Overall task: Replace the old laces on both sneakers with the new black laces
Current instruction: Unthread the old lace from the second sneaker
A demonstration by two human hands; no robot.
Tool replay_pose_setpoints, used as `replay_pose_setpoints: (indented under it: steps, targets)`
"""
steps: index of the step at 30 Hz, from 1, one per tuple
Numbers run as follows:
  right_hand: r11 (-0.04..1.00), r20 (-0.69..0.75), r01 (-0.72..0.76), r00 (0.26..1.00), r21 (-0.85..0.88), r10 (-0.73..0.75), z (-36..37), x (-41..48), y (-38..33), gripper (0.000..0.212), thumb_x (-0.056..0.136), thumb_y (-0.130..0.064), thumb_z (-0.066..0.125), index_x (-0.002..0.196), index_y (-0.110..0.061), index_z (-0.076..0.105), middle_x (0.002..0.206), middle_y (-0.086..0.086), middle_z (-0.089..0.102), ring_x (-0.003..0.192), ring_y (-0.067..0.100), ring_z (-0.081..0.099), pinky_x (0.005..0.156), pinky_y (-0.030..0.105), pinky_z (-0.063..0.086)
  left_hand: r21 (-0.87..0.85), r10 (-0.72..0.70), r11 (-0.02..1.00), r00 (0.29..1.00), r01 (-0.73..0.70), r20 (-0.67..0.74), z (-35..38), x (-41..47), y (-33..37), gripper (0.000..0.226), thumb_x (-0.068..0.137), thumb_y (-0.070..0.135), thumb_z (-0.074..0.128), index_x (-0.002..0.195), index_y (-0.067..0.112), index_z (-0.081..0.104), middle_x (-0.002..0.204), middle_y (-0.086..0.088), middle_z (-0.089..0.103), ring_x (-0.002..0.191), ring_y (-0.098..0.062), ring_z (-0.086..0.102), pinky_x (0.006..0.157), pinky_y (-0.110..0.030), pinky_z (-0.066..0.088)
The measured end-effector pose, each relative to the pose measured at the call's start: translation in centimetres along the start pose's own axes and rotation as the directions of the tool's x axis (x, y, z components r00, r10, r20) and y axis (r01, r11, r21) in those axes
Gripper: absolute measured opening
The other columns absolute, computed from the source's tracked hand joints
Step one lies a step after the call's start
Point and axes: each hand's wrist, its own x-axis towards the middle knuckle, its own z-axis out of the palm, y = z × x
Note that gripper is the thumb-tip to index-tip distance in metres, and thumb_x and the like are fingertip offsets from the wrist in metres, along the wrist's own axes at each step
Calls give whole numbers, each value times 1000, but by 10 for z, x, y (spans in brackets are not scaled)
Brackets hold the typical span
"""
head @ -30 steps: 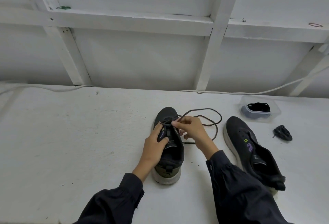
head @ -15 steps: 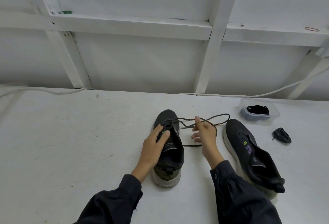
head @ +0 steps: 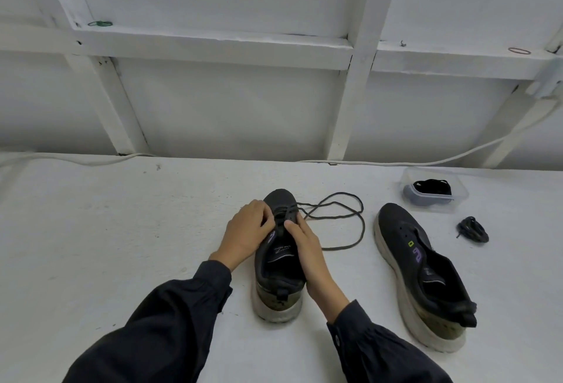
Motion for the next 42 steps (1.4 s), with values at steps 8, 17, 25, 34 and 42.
replay_pose_setpoints:
  steps: [8, 17, 25, 34, 42]
  targets:
    - [1000, 21, -17, 1000, -2, 17, -2, -4, 10, 86, 71, -64, 71, 147, -39, 40, 144, -11, 52, 128, 11, 53, 110, 40, 43, 225, -30, 973, 997, 44, -64, 2, 19, 6, 18, 105, 29, 33, 107, 13, 42, 75, -4, 61, 61, -28, 50, 57, -34, 37]
    - [1000, 21, 7, 1000, -11, -7, -4, -4, 14, 79, 75, -58, 68, 146, -43, 39, 140, -13, 55, 125, 8, 55, 109, 38, 44, -165, -120, 980, 991, 110, -56, 12, -8, -14, 15, 95, 40, 56, 94, 26, 59, 94, 11, 62, 85, -9, 57, 72, -28, 46]
    - [1000, 19, 11, 1000, -6, -11, -7, -7, 10, 79, 77, -47, 64, 150, -36, 36, 141, -14, 53, 124, 5, 54, 103, 25, 45, -266, -232, 946, 958, 182, -170, 6, 14, -14, 15, 99, 32, 49, 90, 22, 56, 100, 5, 61, 84, -17, 62, 76, -38, 49]
    - [1000, -11, 16, 1000, -4, -16, -4, -6, 12, 78, 74, -51, 64, 147, -38, 41, 138, -13, 57, 123, 7, 56, 108, 36, 45, -181, -181, 968, 983, 175, -16, 9, 0, -21, 26, 93, 48, 57, 84, 24, 60, 84, 8, 63, 78, -13, 56, 65, -30, 39]
    - [1000, -13, -5, 1000, 27, 5, -4, -8, 11, 77, 75, -48, 65, 147, -37, 41, 139, -14, 56, 123, 6, 56, 108, 33, 45, -337, -342, 896, 934, 290, -106, -5, 10, -23, 36, 89, 58, 58, 85, 23, 64, 89, 9, 66, 84, -15, 60, 74, -34, 44]
